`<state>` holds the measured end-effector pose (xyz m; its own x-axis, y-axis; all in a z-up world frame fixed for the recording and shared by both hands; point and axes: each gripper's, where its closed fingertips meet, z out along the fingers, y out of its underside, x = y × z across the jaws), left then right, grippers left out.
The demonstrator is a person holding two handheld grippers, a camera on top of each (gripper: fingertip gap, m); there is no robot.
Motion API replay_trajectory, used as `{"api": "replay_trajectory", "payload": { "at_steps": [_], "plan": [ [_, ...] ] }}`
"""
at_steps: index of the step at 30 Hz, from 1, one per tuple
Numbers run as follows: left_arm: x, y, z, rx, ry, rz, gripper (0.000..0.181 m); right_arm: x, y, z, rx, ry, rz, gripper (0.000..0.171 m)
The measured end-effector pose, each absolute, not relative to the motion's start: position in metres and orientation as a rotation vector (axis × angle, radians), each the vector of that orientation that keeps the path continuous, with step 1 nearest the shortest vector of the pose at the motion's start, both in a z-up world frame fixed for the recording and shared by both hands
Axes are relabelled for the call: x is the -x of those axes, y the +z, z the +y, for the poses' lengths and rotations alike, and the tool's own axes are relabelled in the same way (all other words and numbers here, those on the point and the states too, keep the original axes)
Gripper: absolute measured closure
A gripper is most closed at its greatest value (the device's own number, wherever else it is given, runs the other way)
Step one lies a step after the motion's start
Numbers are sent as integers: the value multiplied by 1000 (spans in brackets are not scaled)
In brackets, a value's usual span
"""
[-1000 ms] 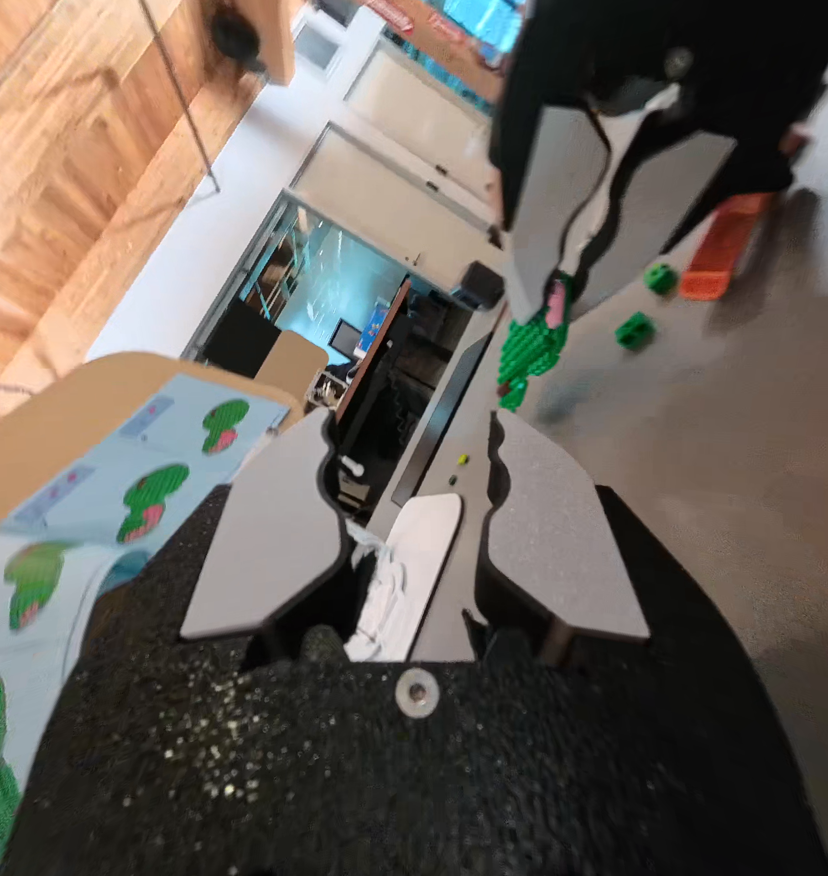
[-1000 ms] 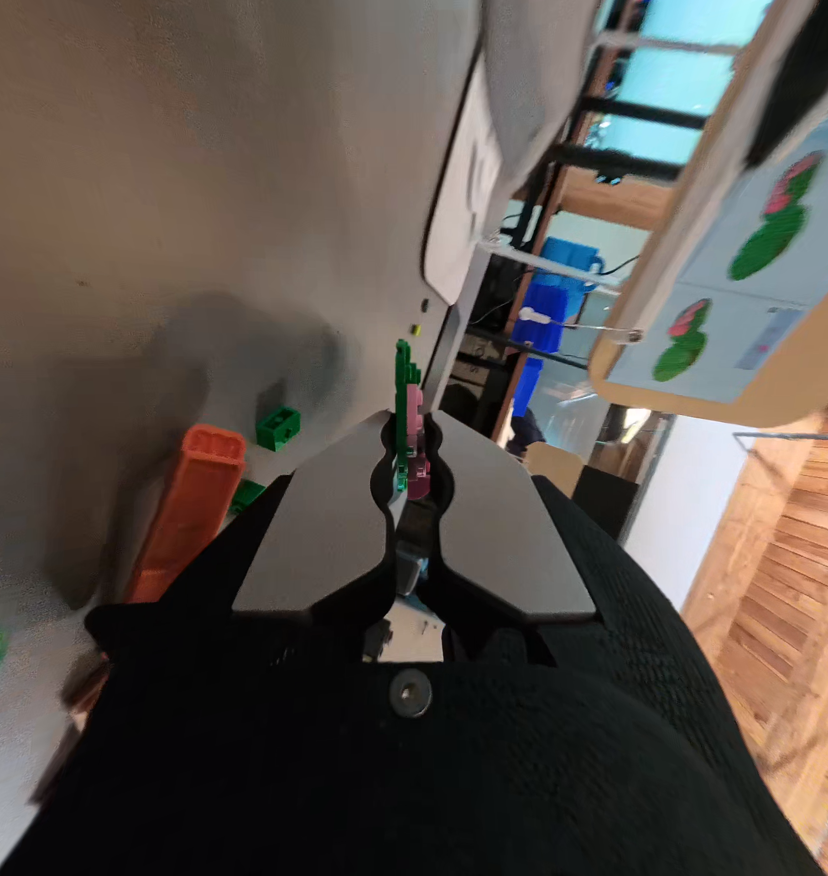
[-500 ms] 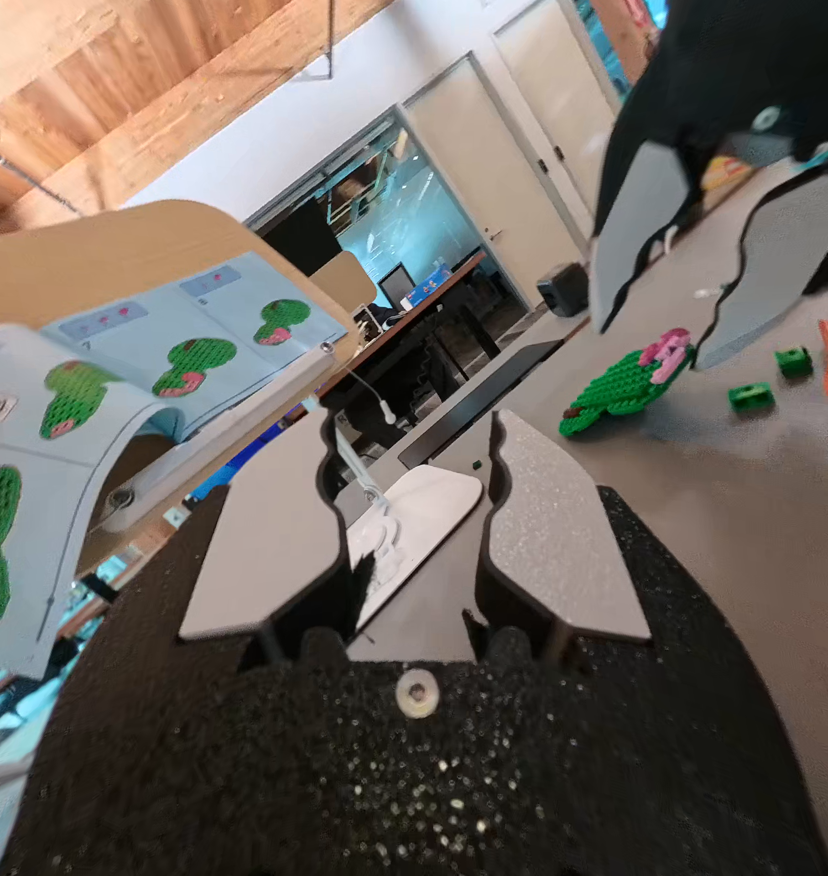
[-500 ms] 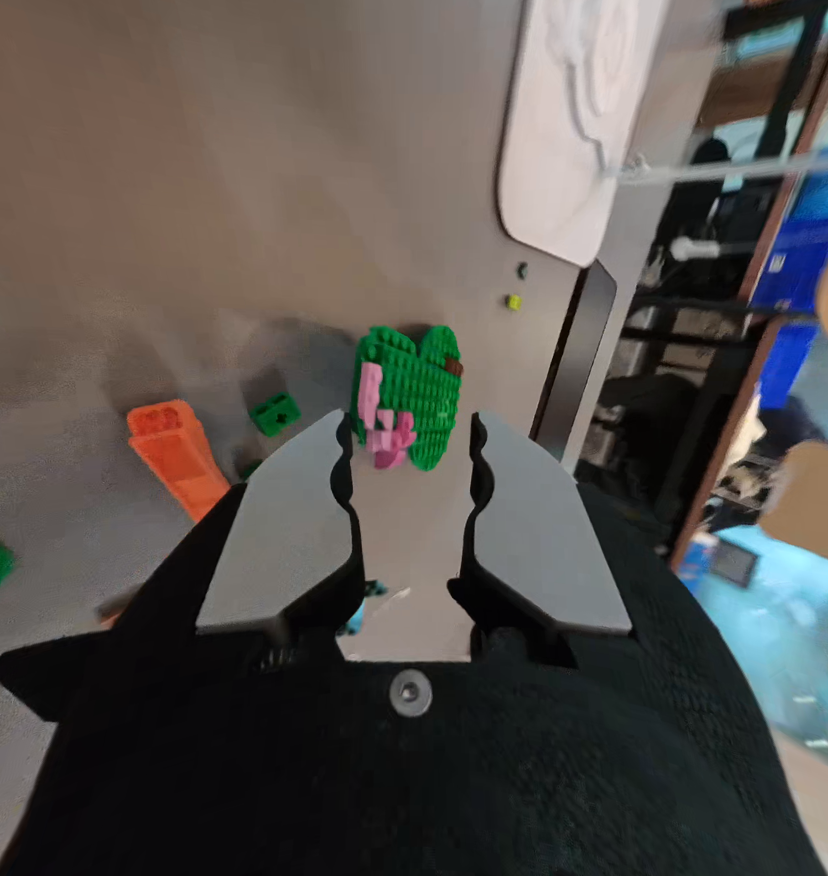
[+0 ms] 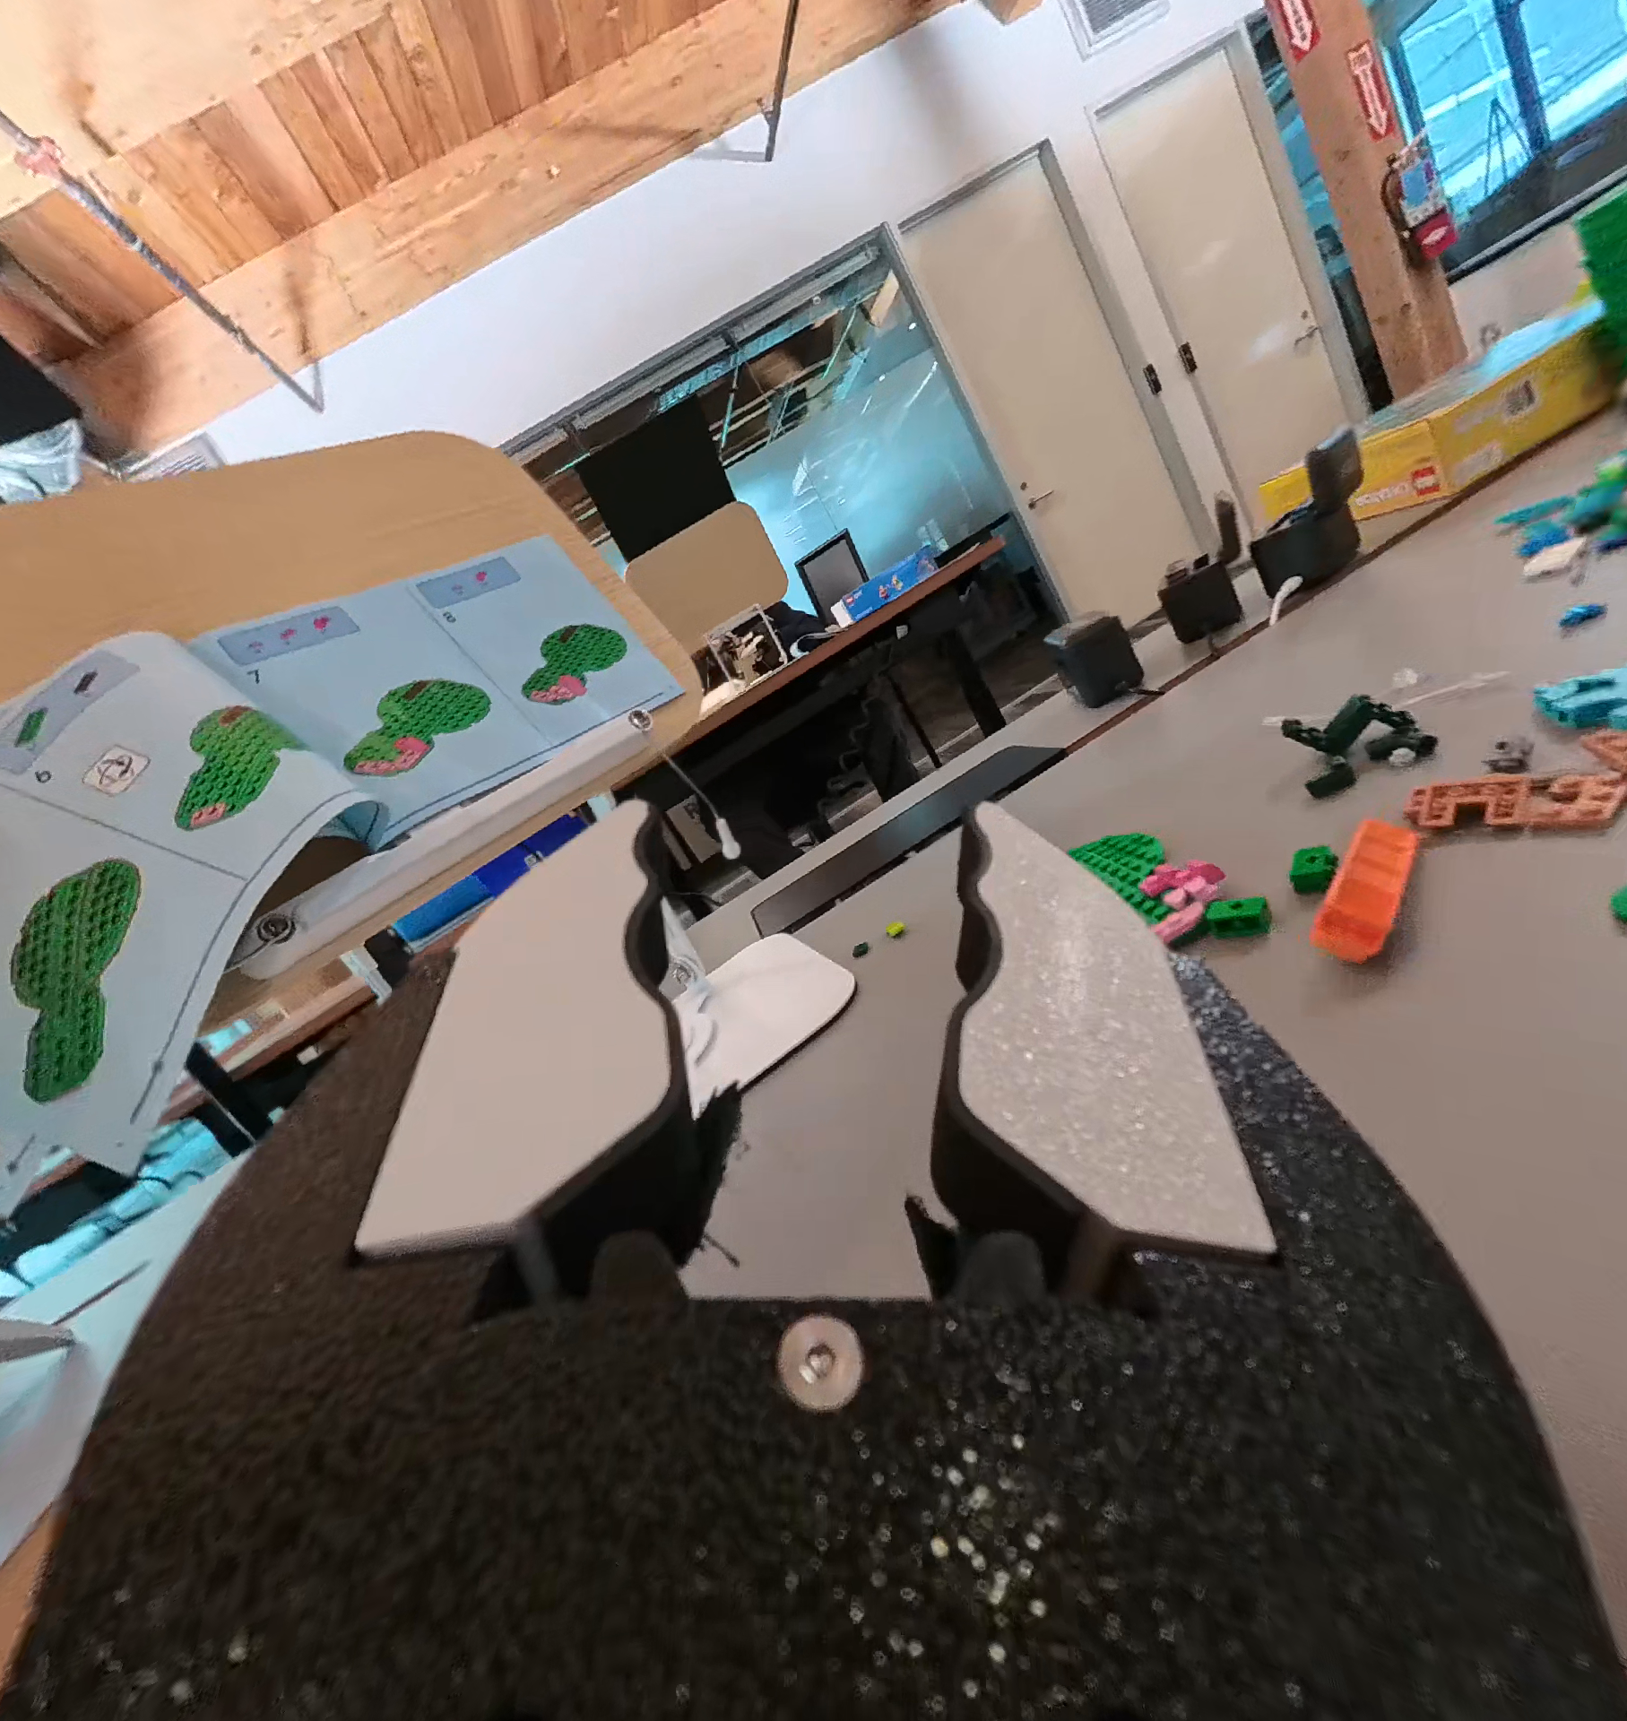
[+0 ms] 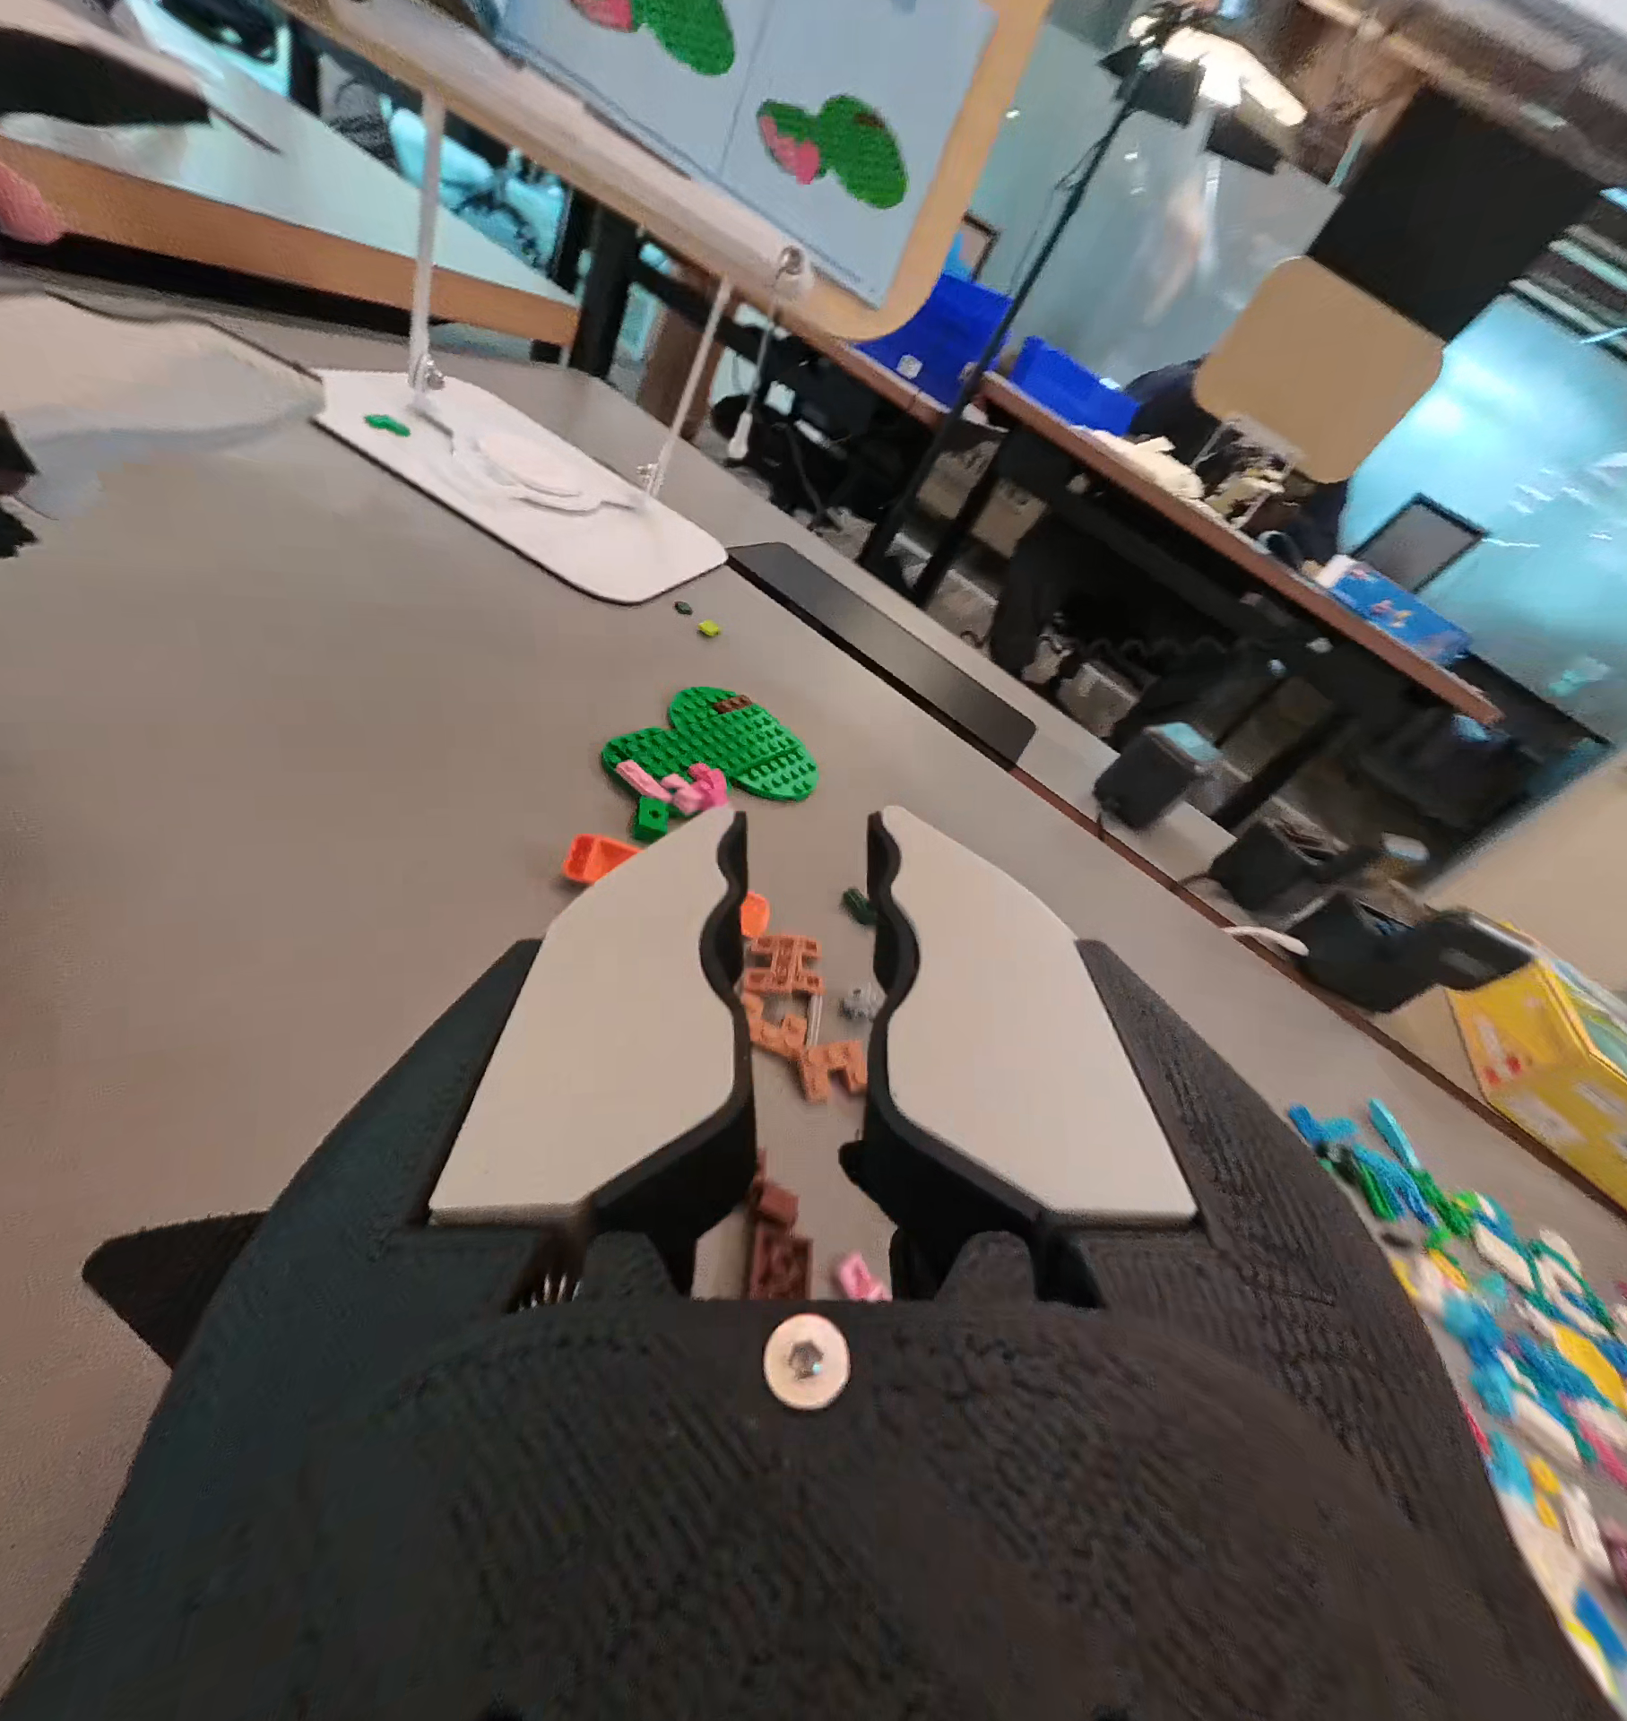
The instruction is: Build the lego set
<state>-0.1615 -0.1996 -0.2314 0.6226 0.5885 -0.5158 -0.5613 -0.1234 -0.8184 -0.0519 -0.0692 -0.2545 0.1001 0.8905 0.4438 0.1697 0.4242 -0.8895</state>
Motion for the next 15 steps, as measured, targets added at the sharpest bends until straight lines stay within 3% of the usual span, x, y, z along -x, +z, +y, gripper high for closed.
{"api": "replay_trajectory", "payload": {
  "at_steps": [5, 8, 15],
  "plan": [
    [157, -242, -194, 1436, 1065, 48, 121, 19, -254, -80, 1009, 738, -1291, 157],
    [157, -243, -199, 1442, 1081, 34, 122, 19, -261, -87, 996, 780, -1301, 171],
    [148, -243, -202, 1436, 1089, 73, 123, 25, -265, -107, 894, 744, -1390, 171]
  ]
}}
